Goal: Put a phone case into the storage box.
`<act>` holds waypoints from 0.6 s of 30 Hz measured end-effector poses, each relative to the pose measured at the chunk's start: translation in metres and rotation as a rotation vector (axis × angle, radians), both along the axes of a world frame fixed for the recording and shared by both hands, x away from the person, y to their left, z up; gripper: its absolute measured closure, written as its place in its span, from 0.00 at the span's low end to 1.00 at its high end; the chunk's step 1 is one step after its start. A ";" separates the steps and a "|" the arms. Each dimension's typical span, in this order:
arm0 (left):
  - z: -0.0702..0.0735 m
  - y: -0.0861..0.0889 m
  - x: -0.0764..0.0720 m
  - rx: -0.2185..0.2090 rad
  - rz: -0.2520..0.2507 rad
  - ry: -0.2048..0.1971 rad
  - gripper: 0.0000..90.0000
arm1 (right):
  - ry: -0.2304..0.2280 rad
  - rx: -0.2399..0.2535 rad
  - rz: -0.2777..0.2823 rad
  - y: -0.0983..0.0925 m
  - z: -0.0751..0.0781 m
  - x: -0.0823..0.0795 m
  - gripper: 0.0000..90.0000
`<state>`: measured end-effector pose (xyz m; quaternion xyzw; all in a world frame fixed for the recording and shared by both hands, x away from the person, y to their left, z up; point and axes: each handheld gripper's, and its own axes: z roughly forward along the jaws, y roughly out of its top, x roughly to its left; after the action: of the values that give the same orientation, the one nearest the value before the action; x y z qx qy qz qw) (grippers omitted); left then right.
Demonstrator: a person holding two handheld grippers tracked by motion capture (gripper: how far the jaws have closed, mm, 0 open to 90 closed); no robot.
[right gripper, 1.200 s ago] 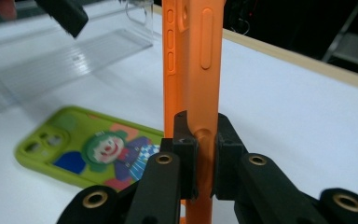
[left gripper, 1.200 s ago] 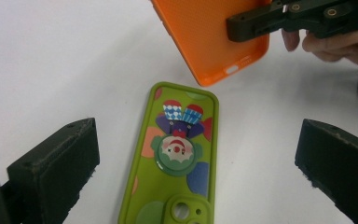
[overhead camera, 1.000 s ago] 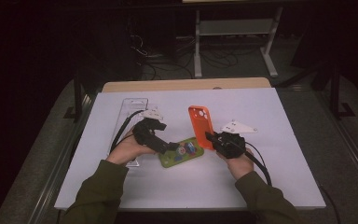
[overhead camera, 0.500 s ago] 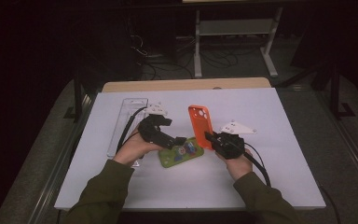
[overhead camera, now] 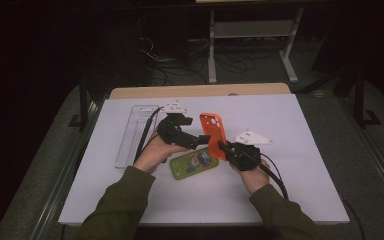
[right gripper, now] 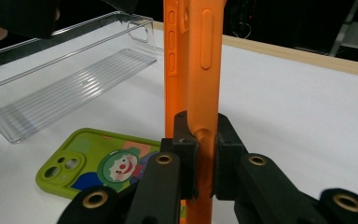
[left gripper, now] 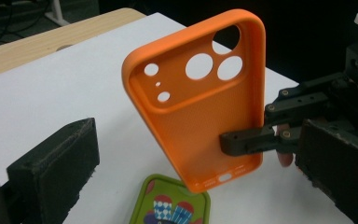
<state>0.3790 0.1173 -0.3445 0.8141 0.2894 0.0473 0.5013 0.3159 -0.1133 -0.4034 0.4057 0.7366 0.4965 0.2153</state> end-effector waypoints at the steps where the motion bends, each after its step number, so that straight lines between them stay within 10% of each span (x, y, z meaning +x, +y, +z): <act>1: -0.001 -0.001 0.001 -0.006 -0.001 0.000 0.00 | -0.001 -0.001 -0.001 0.000 0.000 0.000 0.90; 18: -0.005 -0.021 0.008 -0.074 0.023 0.012 0.00 | -0.016 -0.008 0.006 0.003 0.002 -0.002 0.90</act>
<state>0.3865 0.0967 -0.3493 0.7918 0.3034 0.0374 0.5287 0.3140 -0.1101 -0.4018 0.3986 0.7382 0.4972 0.2213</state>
